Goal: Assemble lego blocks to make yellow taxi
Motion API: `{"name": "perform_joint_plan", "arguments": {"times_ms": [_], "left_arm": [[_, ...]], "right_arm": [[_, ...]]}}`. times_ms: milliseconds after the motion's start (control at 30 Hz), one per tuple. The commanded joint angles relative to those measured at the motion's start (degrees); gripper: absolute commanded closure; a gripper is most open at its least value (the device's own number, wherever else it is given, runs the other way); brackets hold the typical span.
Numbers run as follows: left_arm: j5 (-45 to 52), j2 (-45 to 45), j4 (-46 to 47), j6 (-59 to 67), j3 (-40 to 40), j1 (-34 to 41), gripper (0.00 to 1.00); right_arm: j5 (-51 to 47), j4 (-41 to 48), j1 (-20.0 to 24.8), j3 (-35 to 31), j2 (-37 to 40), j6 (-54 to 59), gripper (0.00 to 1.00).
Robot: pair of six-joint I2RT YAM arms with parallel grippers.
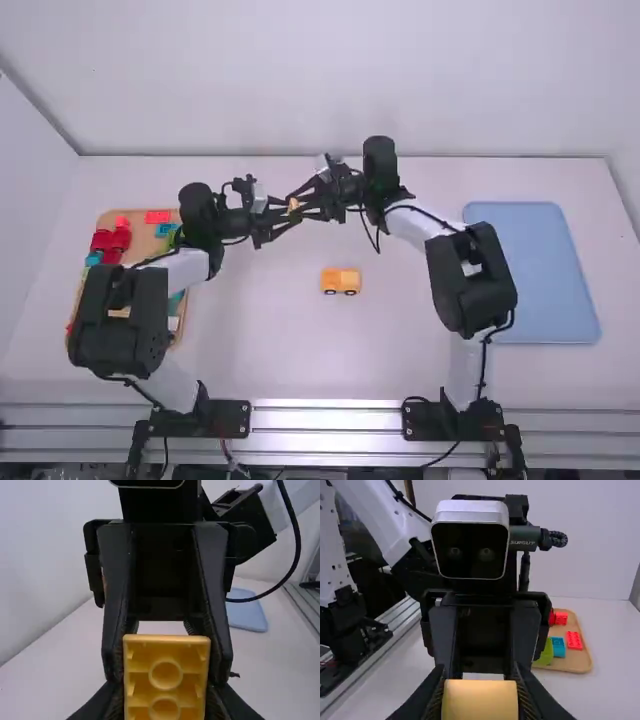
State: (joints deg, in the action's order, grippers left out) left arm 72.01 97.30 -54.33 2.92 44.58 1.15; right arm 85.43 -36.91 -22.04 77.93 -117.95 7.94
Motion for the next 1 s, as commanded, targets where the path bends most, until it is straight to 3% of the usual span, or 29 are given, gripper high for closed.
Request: {"name": "perform_joint_plan", "arguments": {"times_ms": [0, 67, 133, 167, 333, 533, 667, 833, 967], "left_arm": [[-0.72, 0.11, -0.17, -1.03, 1.49, 0.13, 0.89], [-0.72, 0.11, -0.42, -1.03, 1.49, -0.04, 0.69], [-0.74, 0.11, -0.39, -1.03, 1.49, 0.28, 0.42], [-0.74, 0.11, -0.37, -1.05, 1.49, 0.37, 0.01], [-1.25, 0.11, 1.97, -1.01, 1.49, 0.04, 0.01], [-13.42, 0.11, 14.69, 2.54, 1.49, 0.37, 0.01], [-25.55, 0.11, 23.67, 7.23, 1.49, 0.37, 0.01], [-45.33, 0.09, 29.53, 6.97, 1.75, 0.37, 0.01], [-49.05, -1.57, 30.62, 7.32, 3.08, 0.37, 0.01]], "right_arm": [[3.96, -0.28, -0.42, 1.62, -0.9, 0.85, 0.8], [3.96, -0.42, -0.42, 1.62, -0.9, 0.87, 0.81], [3.93, -0.46, -0.42, 1.62, -0.9, 0.92, 0.82], [3.78, -0.92, -0.37, 1.79, -0.9, 0.92, 0.84], [-4.52, -0.83, 1.33, 3.26, -0.87, -4.31, 0.89], [-29.03, 3.72, 4.55, 3.87, 0.39, -9.49, 0.92], [-45.07, 15.93, 4.57, 3.87, 3.3, -5.6, 0.92], [-72.0, 39.58, 0.5, 5.4, 8.31, 0.61, 0.93], [-75.38, 56.24, -1.57, 9.29, 8.04, 4.39, 0.94]]}}
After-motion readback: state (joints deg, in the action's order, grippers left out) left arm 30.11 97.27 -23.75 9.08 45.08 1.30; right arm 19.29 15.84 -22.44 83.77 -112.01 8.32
